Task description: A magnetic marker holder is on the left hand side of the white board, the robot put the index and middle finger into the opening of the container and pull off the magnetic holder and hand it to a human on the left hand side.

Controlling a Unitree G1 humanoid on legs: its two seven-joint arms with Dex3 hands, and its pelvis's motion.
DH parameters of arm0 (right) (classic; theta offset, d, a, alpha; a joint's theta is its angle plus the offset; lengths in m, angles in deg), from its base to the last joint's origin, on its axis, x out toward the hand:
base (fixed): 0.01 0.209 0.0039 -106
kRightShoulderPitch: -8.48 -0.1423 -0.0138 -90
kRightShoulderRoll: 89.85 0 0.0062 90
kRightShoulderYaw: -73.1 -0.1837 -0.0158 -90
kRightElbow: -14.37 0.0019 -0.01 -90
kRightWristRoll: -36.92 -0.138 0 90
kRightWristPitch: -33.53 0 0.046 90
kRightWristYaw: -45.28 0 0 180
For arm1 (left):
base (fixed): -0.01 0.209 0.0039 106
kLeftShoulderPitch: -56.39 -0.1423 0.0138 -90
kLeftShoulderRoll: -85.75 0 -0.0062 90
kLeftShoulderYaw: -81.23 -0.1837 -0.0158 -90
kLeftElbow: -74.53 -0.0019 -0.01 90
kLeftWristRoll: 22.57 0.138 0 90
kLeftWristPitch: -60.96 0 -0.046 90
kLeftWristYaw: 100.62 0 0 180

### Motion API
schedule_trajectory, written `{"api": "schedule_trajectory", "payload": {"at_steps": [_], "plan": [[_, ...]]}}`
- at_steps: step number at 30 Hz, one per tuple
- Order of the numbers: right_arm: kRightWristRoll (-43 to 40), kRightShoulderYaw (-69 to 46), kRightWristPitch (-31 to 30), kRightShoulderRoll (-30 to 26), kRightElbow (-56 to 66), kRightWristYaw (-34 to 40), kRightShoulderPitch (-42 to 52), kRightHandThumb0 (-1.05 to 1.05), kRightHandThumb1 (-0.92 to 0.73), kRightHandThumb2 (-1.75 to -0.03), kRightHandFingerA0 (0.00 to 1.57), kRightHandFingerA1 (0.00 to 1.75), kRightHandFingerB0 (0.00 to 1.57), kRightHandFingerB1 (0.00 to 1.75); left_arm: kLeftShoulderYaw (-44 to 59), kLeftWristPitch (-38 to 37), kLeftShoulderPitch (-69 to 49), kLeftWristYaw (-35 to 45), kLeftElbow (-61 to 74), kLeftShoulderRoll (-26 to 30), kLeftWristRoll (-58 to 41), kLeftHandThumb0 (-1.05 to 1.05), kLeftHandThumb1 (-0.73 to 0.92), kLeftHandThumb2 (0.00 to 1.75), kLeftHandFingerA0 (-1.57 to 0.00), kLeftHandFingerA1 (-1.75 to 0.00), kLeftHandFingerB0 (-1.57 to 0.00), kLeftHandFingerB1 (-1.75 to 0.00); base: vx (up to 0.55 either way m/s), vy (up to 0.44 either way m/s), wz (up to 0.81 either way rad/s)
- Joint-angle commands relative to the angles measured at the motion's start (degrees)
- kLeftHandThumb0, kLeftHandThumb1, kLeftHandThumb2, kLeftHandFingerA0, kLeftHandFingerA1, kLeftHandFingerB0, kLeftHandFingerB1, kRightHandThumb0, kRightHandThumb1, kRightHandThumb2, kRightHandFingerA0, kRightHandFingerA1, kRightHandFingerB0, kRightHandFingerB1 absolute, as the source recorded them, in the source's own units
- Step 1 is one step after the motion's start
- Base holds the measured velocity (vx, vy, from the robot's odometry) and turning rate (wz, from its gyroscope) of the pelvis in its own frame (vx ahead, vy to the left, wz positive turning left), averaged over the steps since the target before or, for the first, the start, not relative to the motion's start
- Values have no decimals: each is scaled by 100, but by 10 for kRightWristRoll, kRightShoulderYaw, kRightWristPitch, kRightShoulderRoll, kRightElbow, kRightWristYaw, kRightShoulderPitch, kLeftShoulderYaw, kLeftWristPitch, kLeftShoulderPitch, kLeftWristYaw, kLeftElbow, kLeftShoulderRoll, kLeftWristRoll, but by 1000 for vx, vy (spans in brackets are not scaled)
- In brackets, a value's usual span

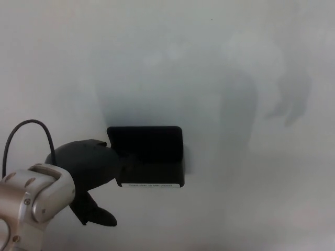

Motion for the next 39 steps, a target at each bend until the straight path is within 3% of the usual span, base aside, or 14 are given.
{"api": "schedule_trajectory", "payload": {"at_steps": [1, 3, 9, 10, 11, 17, 18, 20, 27, 28, 31, 34, 35, 39], "plan": [[-8, -2, 7, -7, -17, -7, -4, -78, -59, -96, 59, 61, 32, 47, 4, 5, 4, -26, -20, -1, 10, -71, 53, 57, -22, -37, -23, -30, 0, 0, 0], [-10, -3, 3, -10, -29, -9, -9, -71, -70, -61, 66, 50, 40, 34, 6, 0, -2, -55, -24, -9, 15, -71, 52, 56, -21, -37, -23, -30, 0, 0, 0], [-8, -3, 11, -14, -39, -10, -11, -72, -71, -62, 65, 49, 38, 33, 13, -3, -16, -112, -28, -28, 27, -74, 51, 56, -19, -36, -22, -30, 0, 0, 0], [-9, -5, 14, -16, -47, -13, -12, -80, -61, -96, 57, 60, 32, 46, 15, -12, -23, -135, -28, -31, 30, -38, 21, 87, -4, -50, 0, -46, 0, 0, 0], [-12, -9, 17, -19, -57, -20, -13, -72, -69, -62, 63, 49, 38, 32, 19, -20, -35, -168, -23, -37, 36, -37, 22, 87, -4, -51, 0, -46, 0, 0, 0], [-15, -11, 22, -16, -58, -22, -12, -71, -70, -62, 66, 50, 41, 33, 26, -29, -48, -197, -16, -43, 41, -37, 22, 87, -4, -51, 0, -46, 0, 0, 0], [-15, -12, 24, -18, -69, -25, -16, -77, -57, -96, 58, 61, 33, 47, 30, -22, -42, -188, -13, -44, 39, -75, 54, 58, -10, -30, -15, -26, 0, 0, 0], [-15, -13, 27, -21, -84, -29, -23, -72, -68, -61, 65, 51, 42, 33, 35, -9, -33, -173, -8, -45, 35, -74, 53, 58, -9, -30, -15, -26, 0, 0, 0], [-17, -14, 34, -25, -92, -37, -22, -71, -71, -62, 64, 48, 37, 32, 50, -11, -38, -185, -5, -56, 20, -74, 48, 58, -11, -34, -16, -29, 0, 0, 0], [-18, -14, 36, -22, -91, -40, -17, -77, -59, -96, 58, 60, 30, 46, 56, -11, -45, -183, 3, -56, 14, -73, 42, 73, -9, -40, -10, -35, 0, 0, 0], [-20, -16, 39, -21, -94, -45, -17, -72, -70, -62, 68, 49, 39, 33, 63, -16, -48, -184, 9, -57, 11, -37, 23, 87, -4, -50, 0, -46, 0, 0, 0], [-16, -15, 43, -25, -98, -44, -21, -72, -70, -62, 66, 50, 40, 33, 68, -22, -44, -183, 15, -58, 7, -70, 44, 84, 0, -39, -14, -42, 0, 0, 0], [-15, -15, 42, -26, -101, -43, -23, -75, -58, -95, 60, 59, 34, 48, 68, -21, -44, -182, 12, -59, 5, -36, 21, 86, -4, -50, 0, -46, 0, 0, 0], [-13, -15, 38, -27, -110, -37, -31, -72, -69, -62, 67, 49, 41, 34, 65, -17, -45, -178, 6, -61, 9, -37, 21, 86, -4, -50, 0, -46, 0, 0, 0]]}}
